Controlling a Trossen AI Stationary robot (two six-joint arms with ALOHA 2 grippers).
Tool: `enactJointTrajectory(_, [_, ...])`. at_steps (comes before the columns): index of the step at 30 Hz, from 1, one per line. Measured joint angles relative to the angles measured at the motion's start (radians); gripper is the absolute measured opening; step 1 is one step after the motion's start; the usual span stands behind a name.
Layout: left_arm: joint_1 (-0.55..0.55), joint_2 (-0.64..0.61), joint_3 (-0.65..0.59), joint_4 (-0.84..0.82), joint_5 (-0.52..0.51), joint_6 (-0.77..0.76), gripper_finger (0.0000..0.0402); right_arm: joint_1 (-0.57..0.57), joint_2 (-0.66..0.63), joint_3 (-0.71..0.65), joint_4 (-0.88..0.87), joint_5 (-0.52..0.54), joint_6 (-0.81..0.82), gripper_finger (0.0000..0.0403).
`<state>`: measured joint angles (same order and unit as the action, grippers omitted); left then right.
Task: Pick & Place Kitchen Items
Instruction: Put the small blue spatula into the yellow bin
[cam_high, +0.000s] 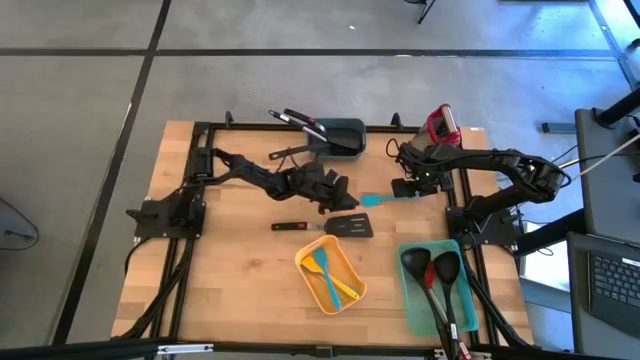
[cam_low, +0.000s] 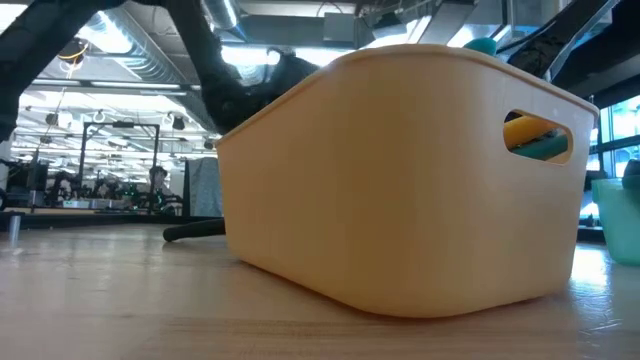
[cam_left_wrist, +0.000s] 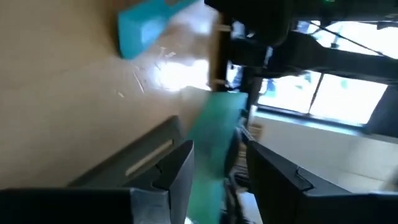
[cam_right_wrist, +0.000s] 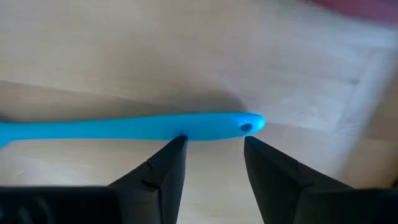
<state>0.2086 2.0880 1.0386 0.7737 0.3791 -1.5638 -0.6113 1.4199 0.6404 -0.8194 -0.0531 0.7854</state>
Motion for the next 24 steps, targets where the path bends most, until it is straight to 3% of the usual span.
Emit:
enactJointTrajectory(5, [-0.004, -0.002, 0.083, -0.181, -0.013, 0.087, 0.0143, 0.007, -0.010, -0.070, 0.056, -0.029, 0.026, 0.0167])
enactJointTrajectory(12, [0.006, -0.003, 0.179, -0.462, -0.056, 0.221, 0.0143, 0.024, -0.028, -0.057, 0.051, -0.007, 0.028, 0.0167])
enactJointTrajectory(24, [0.036, -0.003, 0.180, -0.493, -0.039, 0.215, 0.0143, 0.053, -0.047, 0.014, 0.010, -0.025, 0.069, 0.0167])
